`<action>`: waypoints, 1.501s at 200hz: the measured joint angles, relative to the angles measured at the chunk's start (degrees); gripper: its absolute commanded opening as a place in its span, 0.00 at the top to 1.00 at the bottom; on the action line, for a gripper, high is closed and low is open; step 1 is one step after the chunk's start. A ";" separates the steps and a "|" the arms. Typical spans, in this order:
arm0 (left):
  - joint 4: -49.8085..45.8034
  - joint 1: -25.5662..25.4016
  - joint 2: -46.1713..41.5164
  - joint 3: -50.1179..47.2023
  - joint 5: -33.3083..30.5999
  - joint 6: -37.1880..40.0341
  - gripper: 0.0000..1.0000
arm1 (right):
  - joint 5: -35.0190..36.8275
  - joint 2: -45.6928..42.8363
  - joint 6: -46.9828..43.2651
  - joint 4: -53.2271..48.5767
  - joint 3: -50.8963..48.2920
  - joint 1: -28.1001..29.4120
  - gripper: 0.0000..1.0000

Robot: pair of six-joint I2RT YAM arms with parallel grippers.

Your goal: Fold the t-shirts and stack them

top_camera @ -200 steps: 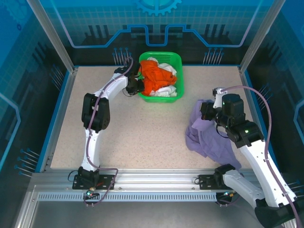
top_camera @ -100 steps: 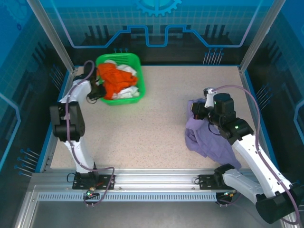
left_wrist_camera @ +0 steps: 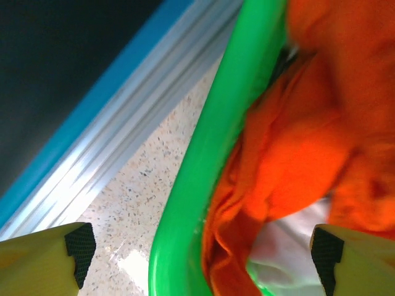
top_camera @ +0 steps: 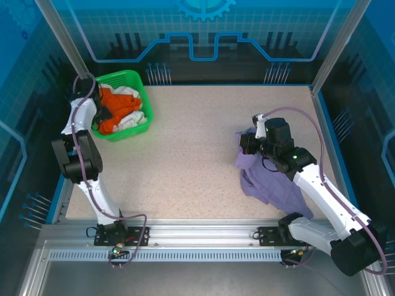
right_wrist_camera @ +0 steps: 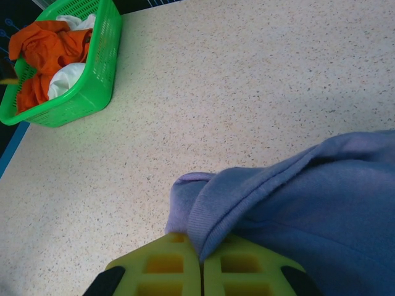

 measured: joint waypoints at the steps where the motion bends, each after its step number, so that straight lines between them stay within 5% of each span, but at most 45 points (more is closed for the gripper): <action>1: -0.11 -0.17 -0.07 0.24 -0.24 -0.15 0.07 | 0.00 0.00 0.00 0.00 0.00 0.00 1.00; 23: -2.21 -10.69 -3.15 5.62 -4.94 -2.34 0.10 | 0.04 0.04 0.00 -0.17 0.17 0.33 1.00; 54: -2.71 -29.77 -2.91 15.85 -2.43 -5.53 0.21 | 0.31 1.51 0.02 -0.96 1.73 0.52 1.00; 80: -4.00 -35.76 6.16 27.04 2.43 -9.25 0.28 | 0.68 2.19 0.26 -1.64 2.82 0.63 1.00; 150: -5.35 -29.49 28.26 29.86 13.18 -16.57 0.35 | 1.95 2.08 0.44 -5.22 5.49 1.25 1.00; 209: -2.01 -19.21 22.56 14.19 13.55 -15.39 0.37 | 1.99 1.20 0.44 -6.78 6.08 1.27 1.00; 246: -1.62 -12.57 19.17 12.98 13.90 -10.86 0.35 | 1.95 1.49 0.50 -6.99 6.60 1.44 1.00; 300: 0.35 -13.14 12.41 9.05 21.88 -9.70 0.09 | 1.73 4.57 0.90 -8.96 12.90 2.14 1.00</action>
